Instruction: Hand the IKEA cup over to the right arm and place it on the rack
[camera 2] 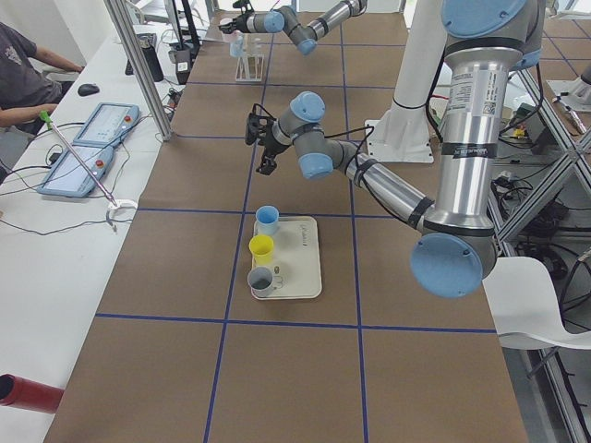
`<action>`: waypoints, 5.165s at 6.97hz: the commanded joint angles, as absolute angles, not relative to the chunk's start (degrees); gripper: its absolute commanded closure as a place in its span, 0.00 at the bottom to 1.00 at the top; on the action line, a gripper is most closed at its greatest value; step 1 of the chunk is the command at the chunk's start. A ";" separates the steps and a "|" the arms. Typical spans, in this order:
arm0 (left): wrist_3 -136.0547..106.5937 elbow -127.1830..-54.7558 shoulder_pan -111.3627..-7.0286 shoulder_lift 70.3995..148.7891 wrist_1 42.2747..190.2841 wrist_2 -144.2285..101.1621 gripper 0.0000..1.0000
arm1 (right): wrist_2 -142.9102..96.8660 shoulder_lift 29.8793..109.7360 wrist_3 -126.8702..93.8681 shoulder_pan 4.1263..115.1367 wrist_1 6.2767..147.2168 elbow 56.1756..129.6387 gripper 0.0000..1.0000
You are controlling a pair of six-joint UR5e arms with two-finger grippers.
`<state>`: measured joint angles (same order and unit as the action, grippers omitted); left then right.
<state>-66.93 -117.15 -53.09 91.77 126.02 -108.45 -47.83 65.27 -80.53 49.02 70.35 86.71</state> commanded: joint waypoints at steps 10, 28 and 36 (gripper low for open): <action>-55.90 -115.75 -57.65 87.63 124.63 -112.24 0.00 | -47.99 66.18 -80.51 46.94 70.49 84.11 1.00; -35.80 -113.12 -67.41 86.31 108.95 -123.92 0.00 | -49.30 71.81 -90.40 47.02 70.75 110.90 0.00; -17.40 -96.97 -77.17 89.81 104.50 -132.54 0.00 | -52.82 68.03 -105.03 33.15 52.25 116.46 0.00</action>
<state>-18.29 -99.95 -76.87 88.37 104.35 -132.56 -52.89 68.05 -104.87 35.66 57.71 116.85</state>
